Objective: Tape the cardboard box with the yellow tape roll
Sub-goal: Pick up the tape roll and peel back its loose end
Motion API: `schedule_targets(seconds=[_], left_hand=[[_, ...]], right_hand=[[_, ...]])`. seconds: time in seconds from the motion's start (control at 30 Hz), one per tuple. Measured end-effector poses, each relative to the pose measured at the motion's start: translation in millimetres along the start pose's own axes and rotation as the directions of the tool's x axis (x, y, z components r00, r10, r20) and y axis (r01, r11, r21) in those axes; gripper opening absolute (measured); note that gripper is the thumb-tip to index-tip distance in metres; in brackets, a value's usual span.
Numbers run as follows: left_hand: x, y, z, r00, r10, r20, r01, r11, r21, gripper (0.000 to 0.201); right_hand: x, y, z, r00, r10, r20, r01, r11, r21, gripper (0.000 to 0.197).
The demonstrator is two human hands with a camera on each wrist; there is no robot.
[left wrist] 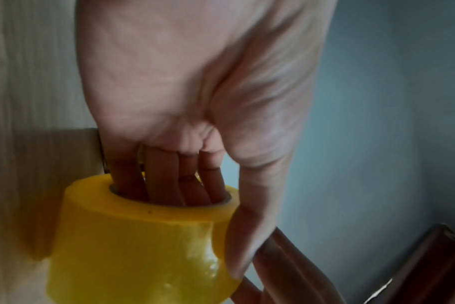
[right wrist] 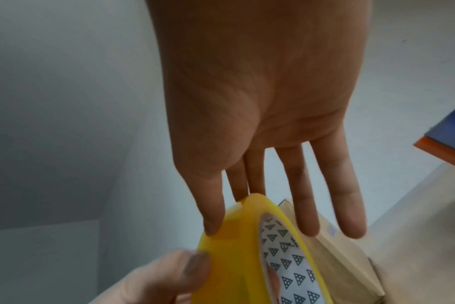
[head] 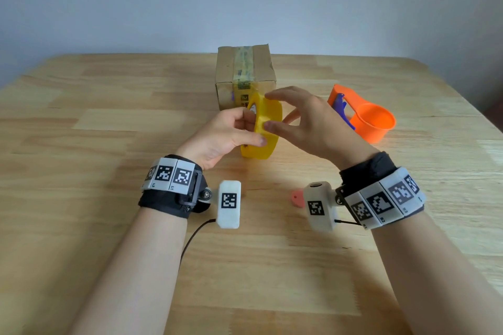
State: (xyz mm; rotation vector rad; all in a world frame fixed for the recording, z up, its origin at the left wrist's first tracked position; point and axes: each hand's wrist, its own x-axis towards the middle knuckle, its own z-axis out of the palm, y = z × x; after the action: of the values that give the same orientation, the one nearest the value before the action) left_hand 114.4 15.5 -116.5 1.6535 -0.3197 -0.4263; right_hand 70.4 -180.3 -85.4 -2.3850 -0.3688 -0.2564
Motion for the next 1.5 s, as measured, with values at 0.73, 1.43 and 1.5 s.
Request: schedule_targets(seconds=[0.73,1.43,1.5], left_hand=[[-4.9,13.9,10.7,0.997,-0.043,0.061,0.038,0.995,0.089,0.026],[-1.0,17.9,24.6,0.997,-0.075,0.011,0.072,0.975,0.209,0.032],[0.0,17.0,23.6,0.997,-0.074,0.010,0.071,0.979,0.193,0.032]], right_hand=[[-1.1,-12.5,-13.9,0.975,0.223,0.007,-0.222,0.963,0.153,0.041],[1.4,-13.9,-5.9,0.975,0.185,-0.122,-0.179,0.982,0.058,0.014],[0.7,-13.7,-6.8,0.977,0.173,-0.125,-0.161,0.982,0.099,0.012]])
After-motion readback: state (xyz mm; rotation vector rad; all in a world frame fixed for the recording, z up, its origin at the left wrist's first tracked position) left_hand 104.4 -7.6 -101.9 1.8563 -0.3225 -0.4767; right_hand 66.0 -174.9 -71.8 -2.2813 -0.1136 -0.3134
